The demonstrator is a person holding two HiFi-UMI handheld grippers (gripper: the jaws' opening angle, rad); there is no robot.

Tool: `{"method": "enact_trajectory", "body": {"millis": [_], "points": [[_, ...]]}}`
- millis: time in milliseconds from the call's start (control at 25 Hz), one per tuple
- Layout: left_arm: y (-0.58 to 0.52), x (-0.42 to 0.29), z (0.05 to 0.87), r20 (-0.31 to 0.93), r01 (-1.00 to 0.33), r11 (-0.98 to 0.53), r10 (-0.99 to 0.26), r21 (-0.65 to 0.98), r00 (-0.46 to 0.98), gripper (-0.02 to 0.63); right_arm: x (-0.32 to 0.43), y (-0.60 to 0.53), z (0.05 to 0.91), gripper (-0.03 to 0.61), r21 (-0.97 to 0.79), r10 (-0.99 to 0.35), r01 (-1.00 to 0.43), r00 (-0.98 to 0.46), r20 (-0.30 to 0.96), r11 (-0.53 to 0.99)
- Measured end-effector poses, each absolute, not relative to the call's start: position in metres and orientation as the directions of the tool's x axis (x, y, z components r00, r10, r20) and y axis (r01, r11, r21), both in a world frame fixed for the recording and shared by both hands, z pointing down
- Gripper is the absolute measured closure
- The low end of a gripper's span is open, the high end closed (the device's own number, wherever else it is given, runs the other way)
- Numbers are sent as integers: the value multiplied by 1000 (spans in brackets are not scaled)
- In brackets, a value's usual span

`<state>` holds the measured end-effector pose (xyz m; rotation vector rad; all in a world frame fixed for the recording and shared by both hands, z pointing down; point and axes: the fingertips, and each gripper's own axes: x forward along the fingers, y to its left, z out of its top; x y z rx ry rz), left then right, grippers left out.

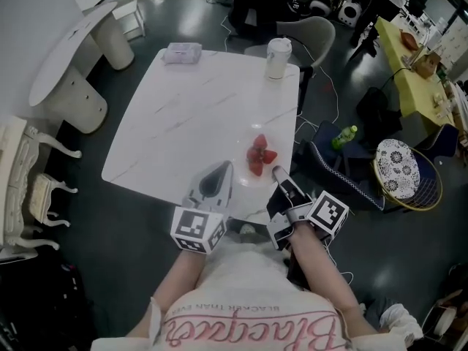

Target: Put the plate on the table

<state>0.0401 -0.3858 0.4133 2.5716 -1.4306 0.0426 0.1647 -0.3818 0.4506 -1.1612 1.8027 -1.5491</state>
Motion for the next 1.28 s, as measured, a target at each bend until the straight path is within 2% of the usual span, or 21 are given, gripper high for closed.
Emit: {"method": "enact_trajectory", "body": {"millis": [240,480,1040,1280], "points": [[-408,27,421,163,-852,-497,-838,165,521,611,161,-420,461,567,-941,-802,-339,-558,212,-12],[-441,23,428,191,-849,-503,-828,162,527,611,146,-455,481,566,-945,-782,-328,-584,217,-17],[-491,14,465,273,-844,-494,-799,209,535,611,137,-510,584,568,-836,-699,-536,-554,452,-116],[-500,14,479,300,-841,-491,-787,225,540,611,134,-517,602,566,-785,-676,-607,-529,513,-121]]}}
